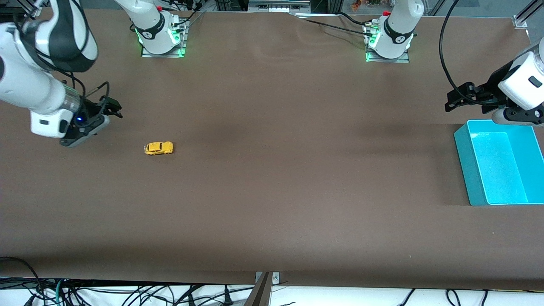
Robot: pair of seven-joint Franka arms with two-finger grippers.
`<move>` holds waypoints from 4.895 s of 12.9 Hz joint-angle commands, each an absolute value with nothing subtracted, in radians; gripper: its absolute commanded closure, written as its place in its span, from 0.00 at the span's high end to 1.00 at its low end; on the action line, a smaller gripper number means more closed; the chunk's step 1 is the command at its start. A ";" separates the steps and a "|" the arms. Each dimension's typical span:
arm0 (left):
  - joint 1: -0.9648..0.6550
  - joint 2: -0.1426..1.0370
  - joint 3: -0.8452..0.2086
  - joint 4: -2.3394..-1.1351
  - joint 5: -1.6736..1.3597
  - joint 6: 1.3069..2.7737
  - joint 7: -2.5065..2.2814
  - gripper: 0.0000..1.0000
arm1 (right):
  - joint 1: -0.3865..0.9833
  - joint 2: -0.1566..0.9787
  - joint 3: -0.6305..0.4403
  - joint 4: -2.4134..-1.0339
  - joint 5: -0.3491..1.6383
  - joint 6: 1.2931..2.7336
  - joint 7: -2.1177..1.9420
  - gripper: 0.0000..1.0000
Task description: Wind and store yellow beetle car
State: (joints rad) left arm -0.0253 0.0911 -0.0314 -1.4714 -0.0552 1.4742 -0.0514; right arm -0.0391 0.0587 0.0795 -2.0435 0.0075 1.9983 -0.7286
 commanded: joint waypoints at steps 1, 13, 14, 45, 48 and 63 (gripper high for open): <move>-0.018 0.097 -0.038 -1.457 -0.048 1.477 -0.031 1.00 | -0.054 0.070 0.115 -2.149 0.021 2.162 -0.947 1.00; -0.018 0.097 -0.038 -1.457 -0.048 1.477 -0.031 1.00 | -0.051 0.304 0.169 -2.318 -0.072 2.670 -1.473 1.00; -0.018 0.097 -0.038 -1.457 -0.048 1.477 -0.031 1.00 | -0.051 0.308 0.167 -2.319 -0.102 2.678 -1.474 1.00; -0.017 0.097 -0.037 -1.457 -0.048 1.477 -0.031 1.00 | -0.058 0.414 0.123 -2.350 -0.158 2.638 -1.419 0.06; -0.017 0.097 -0.037 -1.457 -0.048 1.477 -0.031 1.00 | -0.061 0.416 0.057 -2.350 -0.158 2.638 -1.498 0.06; -0.017 0.097 -0.035 -1.457 -0.052 1.477 -0.031 1.00 | -0.074 0.449 -0.155 -2.364 -0.158 2.648 -1.655 0.08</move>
State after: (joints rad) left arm -0.0251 0.0914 -0.0316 -1.4714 -0.0552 1.4743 -0.0514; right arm -0.0549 0.3639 -0.1330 -2.3066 -0.1417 2.6644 -1.6280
